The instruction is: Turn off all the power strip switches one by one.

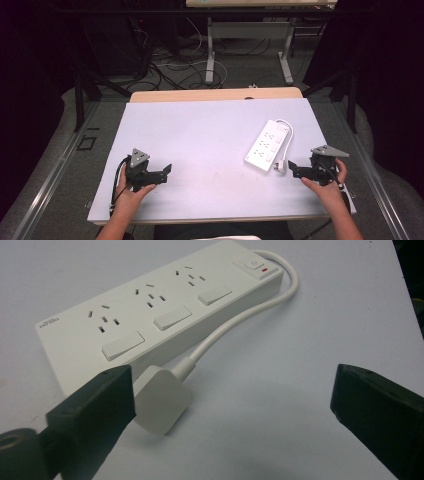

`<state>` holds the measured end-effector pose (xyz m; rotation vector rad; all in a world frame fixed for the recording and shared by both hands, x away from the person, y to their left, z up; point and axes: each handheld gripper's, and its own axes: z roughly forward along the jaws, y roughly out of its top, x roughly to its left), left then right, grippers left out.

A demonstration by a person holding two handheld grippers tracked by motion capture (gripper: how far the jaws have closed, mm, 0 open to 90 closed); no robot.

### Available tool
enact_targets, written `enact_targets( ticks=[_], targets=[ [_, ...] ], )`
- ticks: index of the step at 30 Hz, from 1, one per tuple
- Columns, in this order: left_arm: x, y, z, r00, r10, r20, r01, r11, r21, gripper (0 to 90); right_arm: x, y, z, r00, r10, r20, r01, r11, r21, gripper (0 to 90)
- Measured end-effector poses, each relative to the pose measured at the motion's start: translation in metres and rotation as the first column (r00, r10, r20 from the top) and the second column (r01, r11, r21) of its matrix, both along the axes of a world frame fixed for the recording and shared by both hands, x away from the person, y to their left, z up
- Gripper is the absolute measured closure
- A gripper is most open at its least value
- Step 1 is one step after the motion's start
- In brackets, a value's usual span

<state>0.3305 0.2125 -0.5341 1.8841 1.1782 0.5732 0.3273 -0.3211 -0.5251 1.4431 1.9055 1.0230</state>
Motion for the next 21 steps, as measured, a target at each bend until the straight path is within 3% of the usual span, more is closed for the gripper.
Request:
enact_targets(
  ticks=[3,9,21],
  targets=[
    [0.000,0.000,-0.001,1.0000,0.004,0.002,-0.004,1.0000,0.007,1.3,0.001,0.000,0.004,0.9999,0.011,0.001,-0.010,1.000,-0.018,8.8],
    [0.001,0.001,-0.002,1.0000,0.005,-0.004,-0.005,0.9999,0.011,1.6,0.005,0.001,0.009,0.9999,0.015,0.001,-0.015,1.000,-0.011,15.4],
    [0.001,0.001,-0.004,1.0000,0.009,-0.002,-0.009,0.9998,0.016,1.9,0.018,0.007,0.018,0.9988,0.048,0.010,-0.048,0.998,-0.033,18.4]
  ],
)
